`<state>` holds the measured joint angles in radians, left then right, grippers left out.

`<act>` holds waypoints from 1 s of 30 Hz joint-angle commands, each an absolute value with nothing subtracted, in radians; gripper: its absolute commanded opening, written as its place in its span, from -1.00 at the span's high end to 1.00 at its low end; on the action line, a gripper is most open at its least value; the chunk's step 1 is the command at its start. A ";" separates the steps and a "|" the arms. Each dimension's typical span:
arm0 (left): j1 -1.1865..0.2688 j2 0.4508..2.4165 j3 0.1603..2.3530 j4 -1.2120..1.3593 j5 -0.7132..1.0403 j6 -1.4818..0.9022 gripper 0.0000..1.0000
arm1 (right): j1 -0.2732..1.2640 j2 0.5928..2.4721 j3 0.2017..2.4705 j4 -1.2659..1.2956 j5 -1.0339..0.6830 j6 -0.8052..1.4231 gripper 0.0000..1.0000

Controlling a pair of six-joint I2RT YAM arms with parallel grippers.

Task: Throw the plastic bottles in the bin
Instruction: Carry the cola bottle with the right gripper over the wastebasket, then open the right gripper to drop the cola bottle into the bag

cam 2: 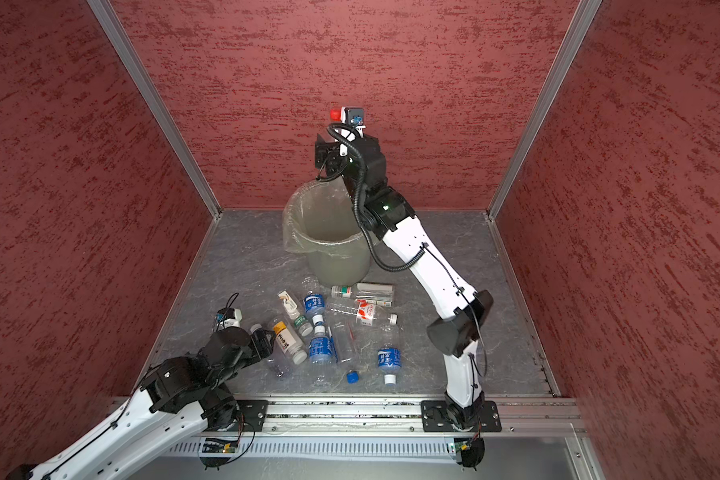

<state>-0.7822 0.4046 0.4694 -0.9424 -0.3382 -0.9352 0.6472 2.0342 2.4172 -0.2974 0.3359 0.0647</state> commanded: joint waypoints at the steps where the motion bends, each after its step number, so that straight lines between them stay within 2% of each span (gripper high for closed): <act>1: -0.780 0.388 0.454 -0.942 -0.316 -0.945 -0.78 | 0.641 2.047 2.503 -0.430 0.336 0.078 -0.97; 5: -0.785 0.371 0.446 -0.950 -0.327 -0.957 -0.79 | 0.638 1.923 2.320 -0.317 0.318 0.067 -0.98; 8: -0.785 0.370 0.449 -0.963 -0.348 -0.968 -0.81 | 0.638 1.859 2.254 -0.326 0.326 0.074 -0.98; 11: -0.785 0.381 0.463 -0.992 -0.382 -0.993 -0.99 | 0.639 1.797 2.183 -0.358 0.348 0.090 -0.98; 19: -0.786 0.443 0.523 -1.013 -0.403 -1.016 -0.99 | 0.638 1.602 1.920 -0.430 0.382 0.152 -0.97; 26: -0.787 0.489 0.537 -0.982 -0.354 -1.063 -1.00 | 0.637 1.344 1.546 -0.384 0.393 0.190 -0.97; 28: -0.787 0.505 0.541 -0.998 -0.348 -1.096 -0.88 | 0.637 1.297 1.484 -0.416 0.392 0.211 -0.97; 30: -0.787 0.523 0.554 -1.034 -0.353 -1.147 -0.84 | 0.637 1.254 1.433 -0.457 0.396 0.227 -0.97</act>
<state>-0.7856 0.5079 0.5213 -1.0012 -0.3584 -1.0779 0.6384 1.3163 1.4689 -0.4168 0.3687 0.1814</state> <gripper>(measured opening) 0.923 0.987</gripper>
